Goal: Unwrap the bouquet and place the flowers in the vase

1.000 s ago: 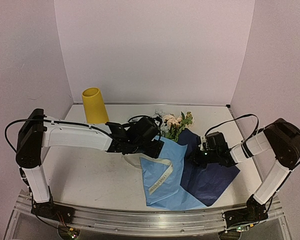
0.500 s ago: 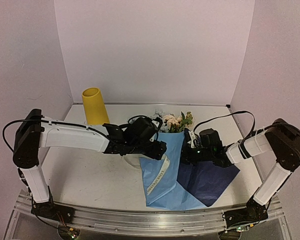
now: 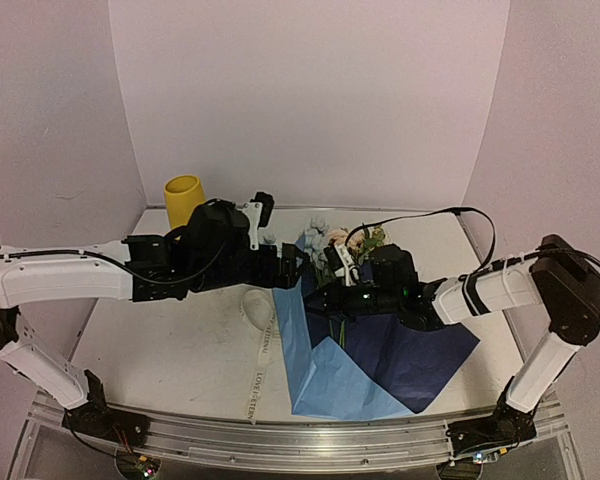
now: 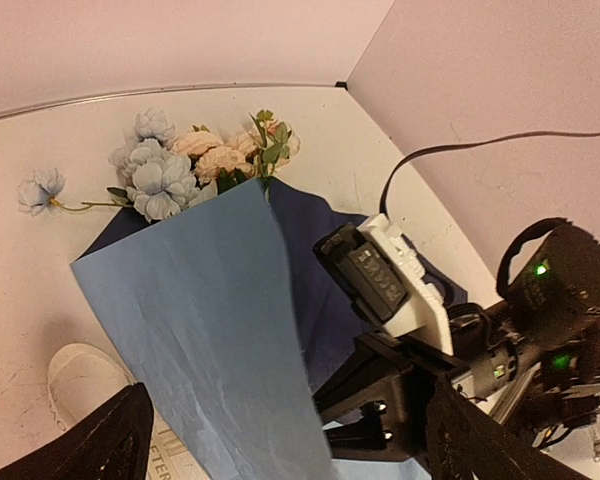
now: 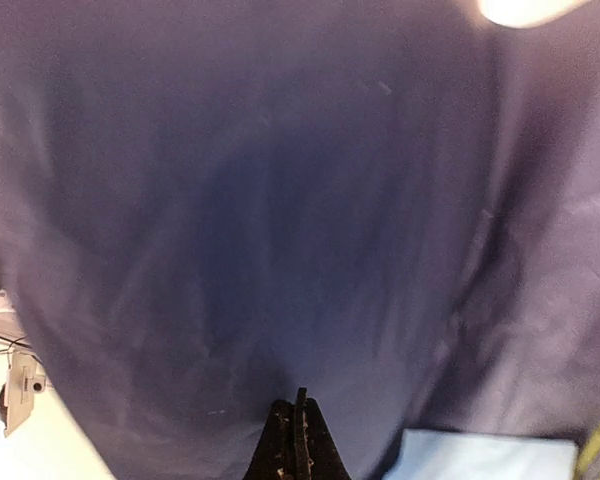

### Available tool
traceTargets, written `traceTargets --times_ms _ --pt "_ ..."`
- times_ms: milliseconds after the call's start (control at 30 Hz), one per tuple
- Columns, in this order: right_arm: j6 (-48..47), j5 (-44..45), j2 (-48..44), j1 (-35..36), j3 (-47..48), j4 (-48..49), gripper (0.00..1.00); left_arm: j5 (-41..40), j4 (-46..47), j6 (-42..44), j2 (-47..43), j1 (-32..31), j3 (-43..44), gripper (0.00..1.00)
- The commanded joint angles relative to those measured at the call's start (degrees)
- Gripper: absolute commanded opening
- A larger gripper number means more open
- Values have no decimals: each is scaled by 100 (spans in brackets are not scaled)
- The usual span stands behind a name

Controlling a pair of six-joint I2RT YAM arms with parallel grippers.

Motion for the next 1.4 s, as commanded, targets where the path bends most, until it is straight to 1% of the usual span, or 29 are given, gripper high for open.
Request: traceTargets --times_ms 0,133,267,500,600,700,800,867,967,1100,1233,1267,1300,1333,1367 --pt "-106 -152 433 270 584 243 0 -101 135 -289 -639 111 -395 97" --pt "-44 -157 742 479 961 219 0 -234 -44 -556 -1140 146 -686 99" --pt "6 -31 1138 633 1271 81 0 -850 -475 -763 -1665 148 -925 99" --pt "40 190 2065 881 2058 -224 0 -1743 -1345 -726 -2498 165 -1051 98" --pt "27 240 2359 951 2433 -368 0 -1838 -1534 -627 -2705 168 -1097 97" --pt "-9 276 2512 973 2650 -511 0 -1744 -1587 -585 -2666 177 -1150 96" --pt "-132 529 2393 971 2681 -697 0 -1569 -1588 -597 -2484 174 -1206 95" --pt "-290 974 2183 971 2720 -1054 0 -1428 -1555 -635 -2262 175 -1232 93" --pt "-374 1379 2004 954 2699 -1435 0 -1230 -1359 -656 -1982 178 -1296 91" --pt "-322 1783 1779 907 2423 -1557 0 -943 -972 -704 -1791 286 -1436 80" --pt "-332 1965 1496 876 2152 -1561 0 -598 -621 -682 -1675 457 -1556 63" --pt "-344 2090 1329 880 2020 -1561 0 -440 -503 -670 -1587 506 -1561 53" --pt "-348 2245 1196 872 1886 -1566 0 -349 -415 -661 -1454 536 -1540 40" --pt "-351 2317 1050 863 1769 -1576 0 -291 -393 -663 -1389 549 -1517 34" --pt "-353 2428 906 838 1658 -1590 0 -242 -338 -656 -1246 562 -1470 25"
